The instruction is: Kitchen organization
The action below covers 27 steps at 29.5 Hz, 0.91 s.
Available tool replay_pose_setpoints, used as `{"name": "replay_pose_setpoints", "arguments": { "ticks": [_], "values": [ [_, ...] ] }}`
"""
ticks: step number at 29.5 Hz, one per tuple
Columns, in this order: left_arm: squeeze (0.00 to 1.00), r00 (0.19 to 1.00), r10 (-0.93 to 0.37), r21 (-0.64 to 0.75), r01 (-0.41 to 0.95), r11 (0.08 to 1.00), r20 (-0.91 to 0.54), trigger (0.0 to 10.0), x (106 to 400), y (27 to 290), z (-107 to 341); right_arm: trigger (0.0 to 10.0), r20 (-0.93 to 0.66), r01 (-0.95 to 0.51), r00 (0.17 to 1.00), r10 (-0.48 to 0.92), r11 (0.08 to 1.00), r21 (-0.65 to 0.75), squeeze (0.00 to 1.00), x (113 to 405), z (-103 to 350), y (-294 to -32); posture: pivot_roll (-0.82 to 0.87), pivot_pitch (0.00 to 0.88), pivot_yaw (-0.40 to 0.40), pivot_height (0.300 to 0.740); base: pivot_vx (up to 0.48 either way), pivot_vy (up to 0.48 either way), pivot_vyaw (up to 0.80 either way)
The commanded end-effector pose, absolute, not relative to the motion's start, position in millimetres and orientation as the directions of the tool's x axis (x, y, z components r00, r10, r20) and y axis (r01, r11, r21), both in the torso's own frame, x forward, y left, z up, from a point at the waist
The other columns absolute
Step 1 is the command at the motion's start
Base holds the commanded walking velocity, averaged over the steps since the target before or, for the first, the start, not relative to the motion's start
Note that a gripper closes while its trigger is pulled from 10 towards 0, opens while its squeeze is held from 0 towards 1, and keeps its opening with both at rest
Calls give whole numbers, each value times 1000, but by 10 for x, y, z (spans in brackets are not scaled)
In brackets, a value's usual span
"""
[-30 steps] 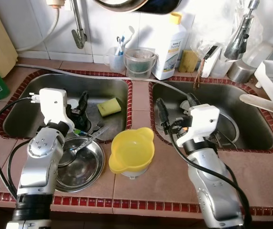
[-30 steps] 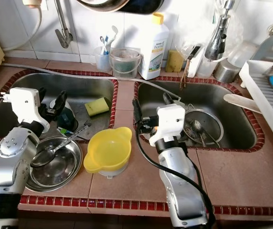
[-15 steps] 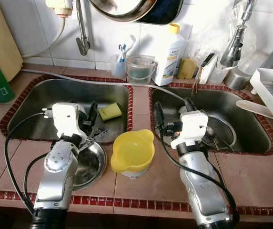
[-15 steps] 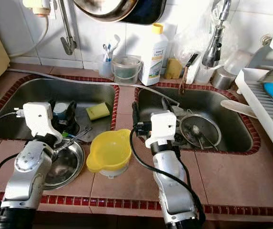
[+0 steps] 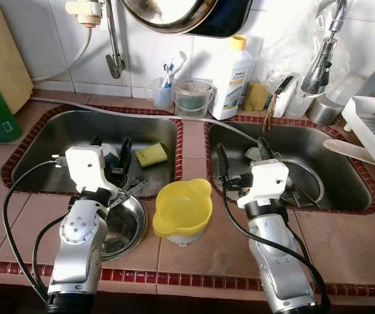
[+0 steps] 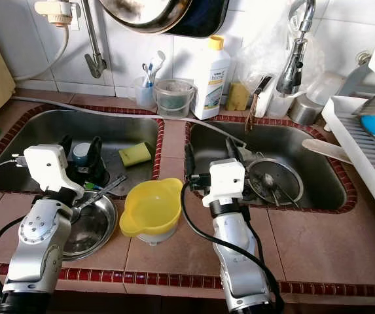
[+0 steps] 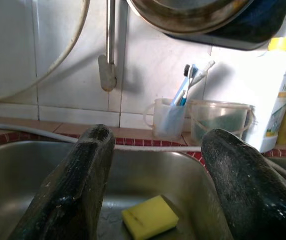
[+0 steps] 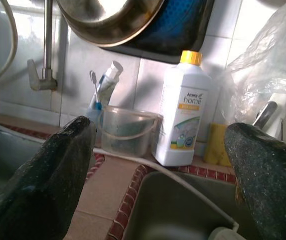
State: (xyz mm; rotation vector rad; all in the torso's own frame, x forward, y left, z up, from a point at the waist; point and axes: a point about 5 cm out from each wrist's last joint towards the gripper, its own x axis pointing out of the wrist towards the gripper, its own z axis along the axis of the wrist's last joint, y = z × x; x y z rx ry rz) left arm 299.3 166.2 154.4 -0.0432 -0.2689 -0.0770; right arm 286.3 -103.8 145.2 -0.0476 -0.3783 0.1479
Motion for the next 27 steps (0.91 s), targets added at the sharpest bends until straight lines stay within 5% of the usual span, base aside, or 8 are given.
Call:
{"name": "replay_pose_setpoints", "arguments": {
  "ticks": [1,27],
  "values": [
    [0,953,-85,-33,98,995,290,10000,3003,1625,1592,10000,381,-124,913,142,990,-72,0,2886,1485,-1055,-173,0,-33,740,0,0,0],
    [0,952,-121,-31,135,990,282,10000,2964,1584,1578,10000,371,-137,916,152,988,-65,0,2851,1436,-1031,-174,0,-36,740,0,0,0]
  ]
}}
